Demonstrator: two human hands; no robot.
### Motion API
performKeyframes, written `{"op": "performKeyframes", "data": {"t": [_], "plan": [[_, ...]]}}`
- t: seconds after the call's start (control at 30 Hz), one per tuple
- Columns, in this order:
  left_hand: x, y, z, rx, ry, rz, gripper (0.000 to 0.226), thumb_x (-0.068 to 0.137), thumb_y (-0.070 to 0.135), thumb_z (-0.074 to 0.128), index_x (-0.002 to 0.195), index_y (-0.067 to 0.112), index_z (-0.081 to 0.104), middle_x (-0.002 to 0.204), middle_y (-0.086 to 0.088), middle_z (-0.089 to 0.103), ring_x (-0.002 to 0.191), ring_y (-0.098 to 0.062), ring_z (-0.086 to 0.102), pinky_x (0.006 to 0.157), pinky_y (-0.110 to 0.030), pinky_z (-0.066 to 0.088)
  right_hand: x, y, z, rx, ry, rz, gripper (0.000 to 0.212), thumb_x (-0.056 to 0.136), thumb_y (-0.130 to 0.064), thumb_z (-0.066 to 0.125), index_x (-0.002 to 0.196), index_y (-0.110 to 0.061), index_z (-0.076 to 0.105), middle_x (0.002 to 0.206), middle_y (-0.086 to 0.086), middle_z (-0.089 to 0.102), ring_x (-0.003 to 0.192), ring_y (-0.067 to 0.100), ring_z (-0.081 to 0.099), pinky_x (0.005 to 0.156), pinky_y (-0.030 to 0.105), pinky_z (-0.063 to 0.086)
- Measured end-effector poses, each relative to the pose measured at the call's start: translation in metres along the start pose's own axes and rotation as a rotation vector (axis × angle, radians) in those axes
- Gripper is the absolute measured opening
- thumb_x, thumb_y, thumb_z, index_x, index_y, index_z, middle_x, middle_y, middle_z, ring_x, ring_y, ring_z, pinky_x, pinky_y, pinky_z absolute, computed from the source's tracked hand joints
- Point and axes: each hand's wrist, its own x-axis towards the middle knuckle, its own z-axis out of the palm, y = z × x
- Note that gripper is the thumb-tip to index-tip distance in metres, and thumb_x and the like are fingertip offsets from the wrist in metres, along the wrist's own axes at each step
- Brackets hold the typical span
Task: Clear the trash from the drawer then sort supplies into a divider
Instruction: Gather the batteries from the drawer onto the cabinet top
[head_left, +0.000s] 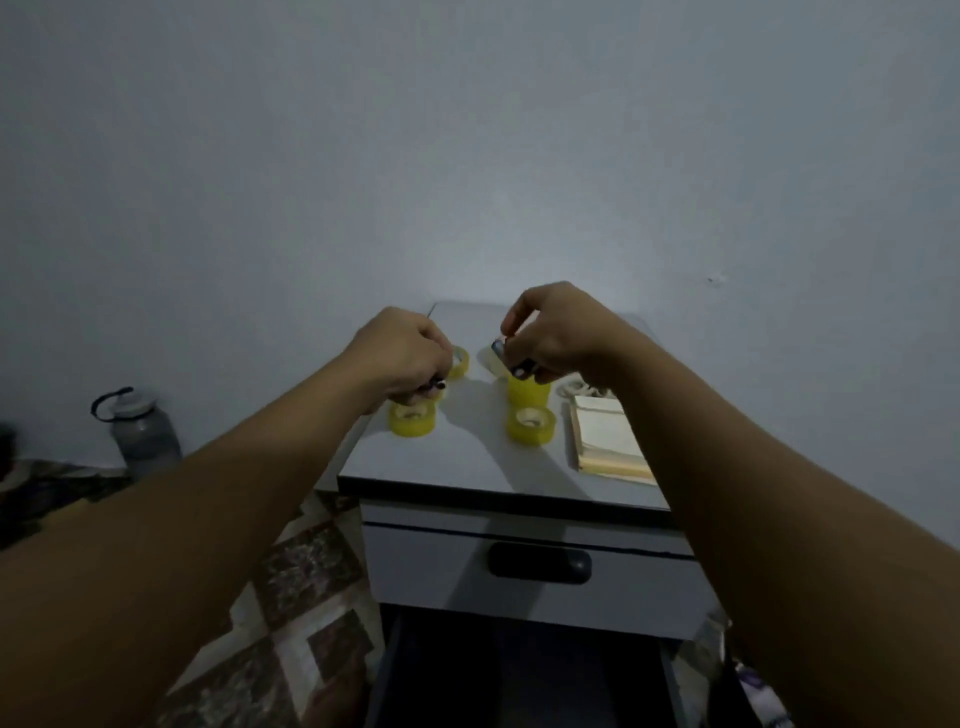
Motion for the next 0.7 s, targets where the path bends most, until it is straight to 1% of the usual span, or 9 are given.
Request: {"op": "performKeyframes", "data": {"t": [0.07,0.13,0.27,0.4,0.5,0.53,0.57,0.63,0.7], "plan": [[0.017,-0.001,0.007,0.028,-0.009,-0.019,0.012,0.080,-0.001,0.066,0.084,0.007,0.073,0.079,-0.017,0.073,0.055,-0.021,0.066,0.054,-0.030,0.055,0.029,-0.001,0.004,-0.064,-0.020,0.012,0.021,0.080,0.001,0.073,0.101,0.002,0.068,0.083,0.017,0.070,0.064,0.022,0.066,0.059,0.032,0.060],[0.029,-0.003,0.014,0.064,-0.013,-0.029,0.012,0.079,-0.001,0.067,0.086,0.006,0.074,0.080,-0.017,0.073,0.056,-0.023,0.068,0.053,-0.029,0.056,0.054,0.003,0.010,-0.091,-0.067,0.043,0.021,0.080,0.003,0.073,0.101,0.004,0.069,0.082,0.018,0.070,0.060,0.021,0.065,0.056,0.029,0.059],[0.042,-0.009,0.026,0.080,-0.016,-0.036,0.015,0.076,-0.004,0.069,0.086,0.007,0.073,0.077,-0.019,0.072,0.064,-0.032,0.074,0.059,-0.039,0.061,0.086,0.019,0.023,-0.094,-0.102,0.081,0.023,0.082,0.003,0.072,0.104,0.004,0.068,0.081,0.017,0.069,0.064,0.022,0.067,0.058,0.030,0.059],[0.047,-0.013,0.033,0.103,-0.016,-0.033,0.018,0.070,-0.004,0.072,0.083,0.008,0.072,0.071,-0.019,0.072,0.058,-0.033,0.072,0.055,-0.036,0.059,0.102,0.034,0.028,-0.074,-0.048,0.063,0.020,0.082,-0.001,0.073,0.102,0.001,0.068,0.075,0.010,0.065,0.058,0.016,0.064,0.058,0.030,0.059],[0.049,-0.017,0.038,0.173,0.000,-0.026,0.019,0.067,0.001,0.075,0.083,0.011,0.071,0.069,-0.012,0.072,0.048,-0.021,0.067,0.049,-0.025,0.055,0.107,0.039,0.030,-0.079,-0.027,0.055,0.020,0.079,-0.003,0.077,0.098,-0.002,0.070,0.075,0.008,0.066,0.059,0.015,0.064,0.056,0.028,0.058],[0.050,-0.019,0.040,0.193,0.001,-0.026,0.020,0.065,0.003,0.076,0.083,0.010,0.071,0.068,-0.011,0.072,0.047,-0.020,0.067,0.051,-0.027,0.057,0.108,0.040,0.031,-0.084,-0.021,0.050,0.020,0.079,-0.004,0.077,0.098,-0.003,0.070,0.076,0.008,0.065,0.060,0.015,0.063,0.055,0.027,0.058],[0.052,-0.021,0.043,0.210,-0.002,-0.025,0.023,0.062,0.004,0.077,0.084,0.008,0.072,0.067,-0.010,0.073,0.049,-0.021,0.069,0.056,-0.032,0.061,0.108,0.041,0.031,-0.085,-0.017,0.047,0.020,0.079,-0.004,0.077,0.098,-0.003,0.070,0.077,0.007,0.064,0.061,0.015,0.063,0.055,0.027,0.058],[0.053,-0.023,0.046,0.286,0.001,-0.006,0.027,0.057,0.010,0.081,0.083,0.008,0.073,0.072,-0.009,0.074,0.062,-0.024,0.072,0.067,-0.042,0.063,0.108,0.043,0.033,-0.086,-0.020,0.046,0.021,0.079,-0.004,0.077,0.098,-0.003,0.071,0.079,0.007,0.064,0.064,0.014,0.063,0.057,0.027,0.059],[0.052,-0.022,0.048,0.396,0.007,0.028,0.029,0.056,0.015,0.084,0.083,0.011,0.073,0.081,-0.007,0.072,0.075,-0.024,0.069,0.071,-0.040,0.062,0.109,0.045,0.034,-0.095,-0.022,0.042,0.021,0.078,-0.005,0.078,0.097,-0.003,0.071,0.081,0.007,0.065,0.067,0.016,0.064,0.061,0.030,0.061]]}}
